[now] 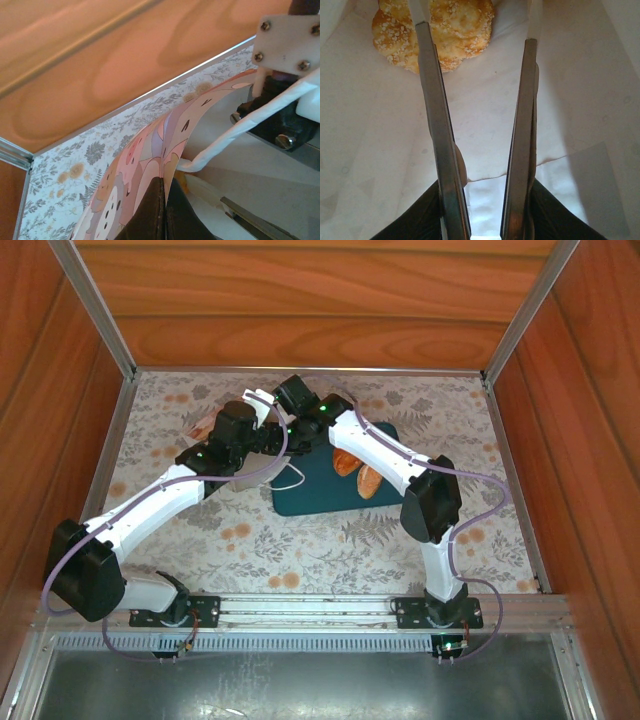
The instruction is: Take the fake bread out of the paper bag
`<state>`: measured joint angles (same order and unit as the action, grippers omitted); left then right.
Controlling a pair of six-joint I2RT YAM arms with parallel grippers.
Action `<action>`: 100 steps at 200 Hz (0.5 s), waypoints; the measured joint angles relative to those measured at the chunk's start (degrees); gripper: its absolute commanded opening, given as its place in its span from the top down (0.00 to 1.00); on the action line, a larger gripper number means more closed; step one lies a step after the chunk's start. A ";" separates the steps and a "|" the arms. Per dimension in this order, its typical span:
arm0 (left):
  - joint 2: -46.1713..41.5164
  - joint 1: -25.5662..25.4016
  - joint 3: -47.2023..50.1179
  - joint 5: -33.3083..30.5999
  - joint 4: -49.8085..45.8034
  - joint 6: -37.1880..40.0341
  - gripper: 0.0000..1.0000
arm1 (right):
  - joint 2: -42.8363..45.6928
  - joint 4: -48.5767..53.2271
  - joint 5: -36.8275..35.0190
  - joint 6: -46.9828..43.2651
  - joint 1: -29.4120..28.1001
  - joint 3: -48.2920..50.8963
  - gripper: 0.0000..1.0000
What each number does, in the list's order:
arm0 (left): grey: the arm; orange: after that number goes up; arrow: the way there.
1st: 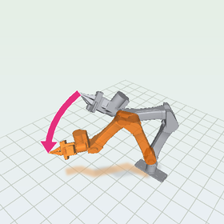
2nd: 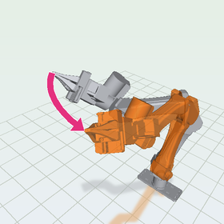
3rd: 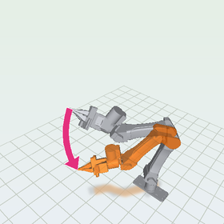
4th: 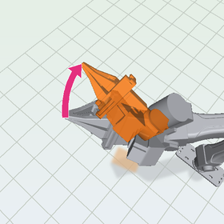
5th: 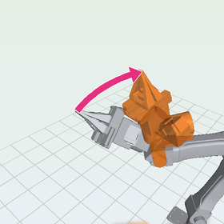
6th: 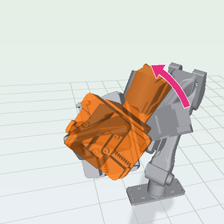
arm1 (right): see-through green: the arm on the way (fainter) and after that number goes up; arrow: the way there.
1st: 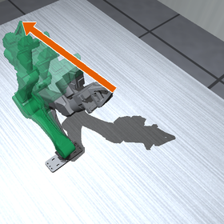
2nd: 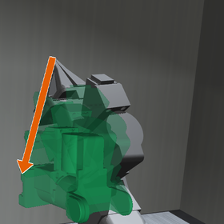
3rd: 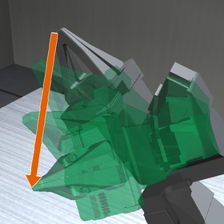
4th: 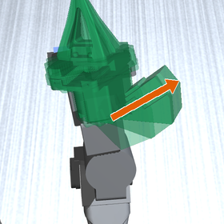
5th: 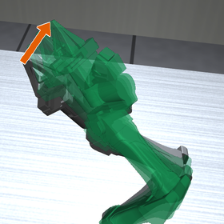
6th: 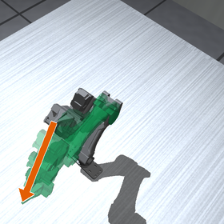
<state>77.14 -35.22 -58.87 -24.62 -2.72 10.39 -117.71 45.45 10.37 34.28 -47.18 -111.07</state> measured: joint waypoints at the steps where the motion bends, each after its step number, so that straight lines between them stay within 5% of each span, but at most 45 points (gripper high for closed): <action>1: 0.00 0.00 0.00 0.00 0.00 0.00 1.00 | 0.00 0.00 -0.04 0.00 0.00 0.00 0.63; 100: 0.00 0.00 0.00 0.79 0.07 0.00 1.00 | 0.59 0.68 -3.69 0.37 0.00 -0.13 0.54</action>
<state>77.14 -35.22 -58.87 -23.83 -2.66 10.39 -117.12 46.13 6.68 34.65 -47.18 -111.20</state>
